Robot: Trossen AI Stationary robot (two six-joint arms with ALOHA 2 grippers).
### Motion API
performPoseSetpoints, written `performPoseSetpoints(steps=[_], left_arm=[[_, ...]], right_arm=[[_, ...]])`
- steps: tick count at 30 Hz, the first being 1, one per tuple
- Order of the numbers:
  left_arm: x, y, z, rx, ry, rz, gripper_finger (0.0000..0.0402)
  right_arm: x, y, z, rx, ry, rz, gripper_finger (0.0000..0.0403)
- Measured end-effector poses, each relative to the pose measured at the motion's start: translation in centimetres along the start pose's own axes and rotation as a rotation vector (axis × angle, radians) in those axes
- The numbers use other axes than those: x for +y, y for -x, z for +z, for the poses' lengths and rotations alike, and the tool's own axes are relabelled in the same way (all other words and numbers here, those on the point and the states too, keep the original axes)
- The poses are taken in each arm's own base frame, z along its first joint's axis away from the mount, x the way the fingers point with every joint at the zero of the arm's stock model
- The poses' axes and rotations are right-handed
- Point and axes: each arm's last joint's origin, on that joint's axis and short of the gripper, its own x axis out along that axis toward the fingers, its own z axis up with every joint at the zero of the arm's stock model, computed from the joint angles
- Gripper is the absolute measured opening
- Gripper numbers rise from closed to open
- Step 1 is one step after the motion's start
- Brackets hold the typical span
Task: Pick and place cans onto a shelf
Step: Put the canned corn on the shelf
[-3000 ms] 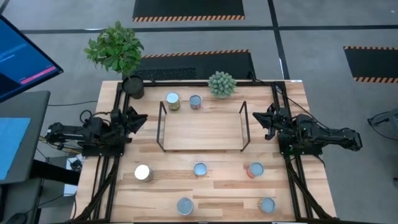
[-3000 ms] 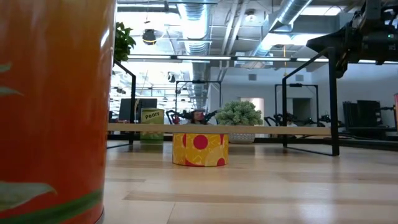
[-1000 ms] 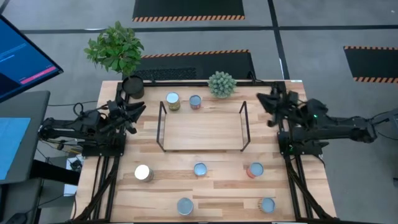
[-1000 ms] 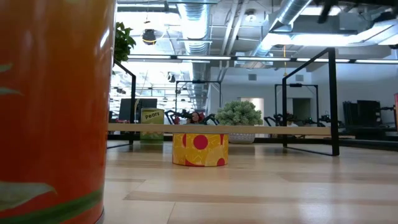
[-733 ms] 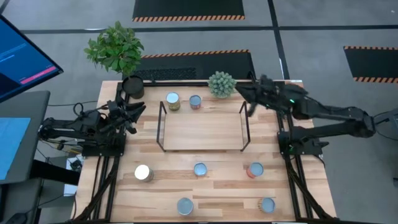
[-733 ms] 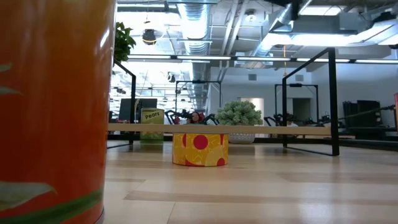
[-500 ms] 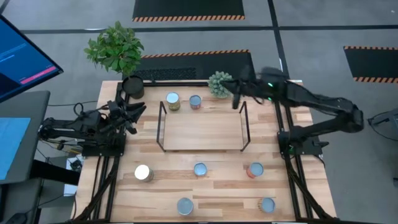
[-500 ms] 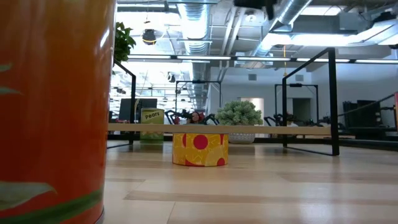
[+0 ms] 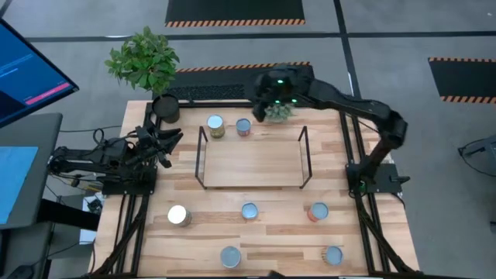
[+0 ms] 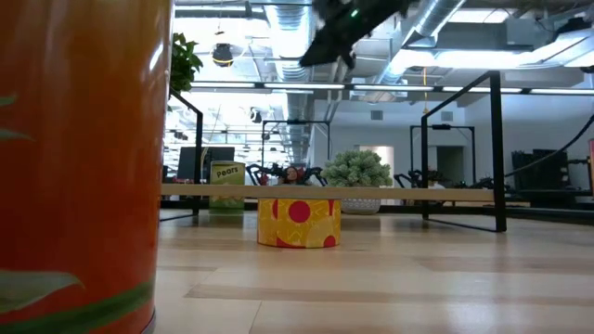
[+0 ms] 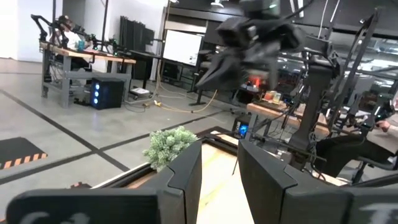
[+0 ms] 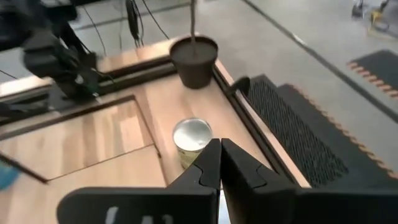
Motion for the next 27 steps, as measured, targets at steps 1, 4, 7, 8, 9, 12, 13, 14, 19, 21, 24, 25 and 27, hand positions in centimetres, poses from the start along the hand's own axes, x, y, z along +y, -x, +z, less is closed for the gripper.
performPoseSetpoints(steps=[1, 4, 7, 8, 9, 12, 13, 14, 19, 21, 24, 25, 27], left_arm=[[0.0, 0.0, 0.0, 0.000, 0.000, 0.000, 0.0093], [0.0, 0.0, 0.0, 0.000, 0.000, 0.000, 0.0093], [0.0, 0.0, 0.0, 0.000, 0.000, 0.000, 0.0093], [0.0, 0.0, 0.0, 0.000, 0.000, 0.000, 0.0093], [0.0, 0.0, 0.0, 0.000, 0.000, 0.000, 0.0093], [0.0, 0.0, 0.0, 0.000, 0.000, 0.000, 0.0093], [0.0, 0.0, 0.0, 0.000, 0.000, 0.000, 0.0093], [0.0, 0.0, 0.0, 0.000, 0.000, 0.000, 0.0093], [0.0, 0.0, 0.0, 0.000, 0.000, -0.001, 0.0093], [0.0, 0.0, 0.0, 0.000, 0.000, -0.001, 0.0093], [0.0, 0.0, 0.0, 0.000, 0.000, 0.000, 0.0093], [0.0, 0.0, 0.0, 0.000, 0.000, 0.000, 0.0093], [0.0, 0.0, 0.0, 0.001, 0.000, 0.000, 0.0093]], right_arm=[[-0.2, -1.0, -0.2, 0.014, -0.002, -0.002, 0.0033], [-0.5, -4.1, -1.2, 0.069, -0.007, -0.003, 0.0033], [-0.3, -6.9, -2.3, 0.119, -0.012, 0.012, 0.0033], [-0.2, -7.6, -2.7, 0.135, -0.019, 0.019, 0.0033], [-0.1, -8.3, -3.1, 0.149, -0.032, 0.028, 0.0033], [0.3, -10.2, -4.3, 0.189, -0.061, 0.039, 0.0033], [0.4, -10.7, -4.8, 0.210, -0.064, 0.040, 0.0033], [0.5, -11.2, -5.5, 0.239, -0.065, 0.041, 0.0033], [0.8, -12.9, -8.4, 0.404, -0.103, 0.033, 0.0033], [0.8, -13.1, -9.0, 0.445, -0.103, 0.029, 0.0033], [0.8, -13.1, -9.3, 0.471, -0.072, 0.031, 0.0033], [0.7, -13.1, -9.3, 0.468, -0.059, 0.032, 0.0033], [0.5, -13.1, -9.3, 0.465, -0.046, 0.036, 0.0034]])
